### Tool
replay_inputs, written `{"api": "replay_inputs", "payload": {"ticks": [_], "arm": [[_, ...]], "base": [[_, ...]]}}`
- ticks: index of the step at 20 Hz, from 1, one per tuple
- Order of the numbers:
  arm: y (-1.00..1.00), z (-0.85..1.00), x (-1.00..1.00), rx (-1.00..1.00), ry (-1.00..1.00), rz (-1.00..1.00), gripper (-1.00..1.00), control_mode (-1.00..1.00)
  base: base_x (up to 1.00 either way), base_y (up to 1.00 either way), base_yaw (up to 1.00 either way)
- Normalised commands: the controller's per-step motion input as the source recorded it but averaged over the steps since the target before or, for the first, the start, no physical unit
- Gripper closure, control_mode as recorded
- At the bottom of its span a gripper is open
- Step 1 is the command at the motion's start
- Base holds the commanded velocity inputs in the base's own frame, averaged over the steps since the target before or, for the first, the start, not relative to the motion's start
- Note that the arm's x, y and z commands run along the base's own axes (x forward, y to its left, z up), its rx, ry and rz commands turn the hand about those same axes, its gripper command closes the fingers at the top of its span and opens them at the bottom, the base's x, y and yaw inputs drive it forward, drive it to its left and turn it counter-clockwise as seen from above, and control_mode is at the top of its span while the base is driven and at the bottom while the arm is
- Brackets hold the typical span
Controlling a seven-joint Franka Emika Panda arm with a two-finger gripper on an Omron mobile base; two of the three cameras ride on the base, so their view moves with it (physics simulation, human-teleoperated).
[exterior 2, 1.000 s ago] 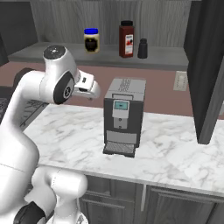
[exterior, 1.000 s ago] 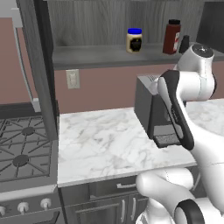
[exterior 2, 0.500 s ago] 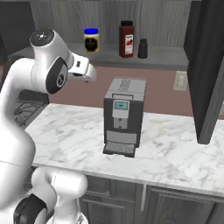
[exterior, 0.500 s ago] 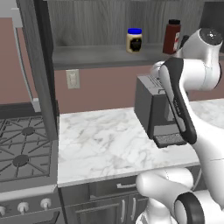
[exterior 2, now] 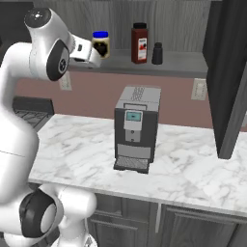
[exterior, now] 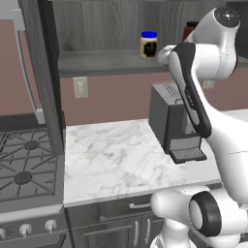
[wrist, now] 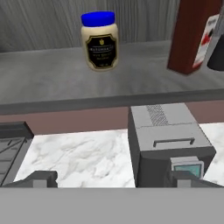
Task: Collect the paprika, mayonnaise, and shaker from the cabinet and place them next to the stove.
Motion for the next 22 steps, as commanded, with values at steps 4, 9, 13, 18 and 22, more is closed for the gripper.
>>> {"api": "replay_inputs", "payload": {"ticks": [4,9,13,18,22], "arm": [[0.11,0.07,0.45,0.05,-0.13,0.02,-1.00,-1.00],[0.15,0.12,0.38,0.06,-0.11,0.00,-1.00,-1.00],[0.16,0.18,0.31,0.04,-0.10,0.00,-1.00,-1.00],[0.08,0.14,0.13,0.01,-0.10,0.00,-1.00,-1.00],[0.00,0.03,-0.02,0.00,-0.09,0.03,-1.00,-1.00]], "base": [[0.00,0.00,0.00],[0.00,0.00,0.00],[0.00,0.00,0.00],[0.00,0.00,0.00],[0.00,0.00,0.00]]}}
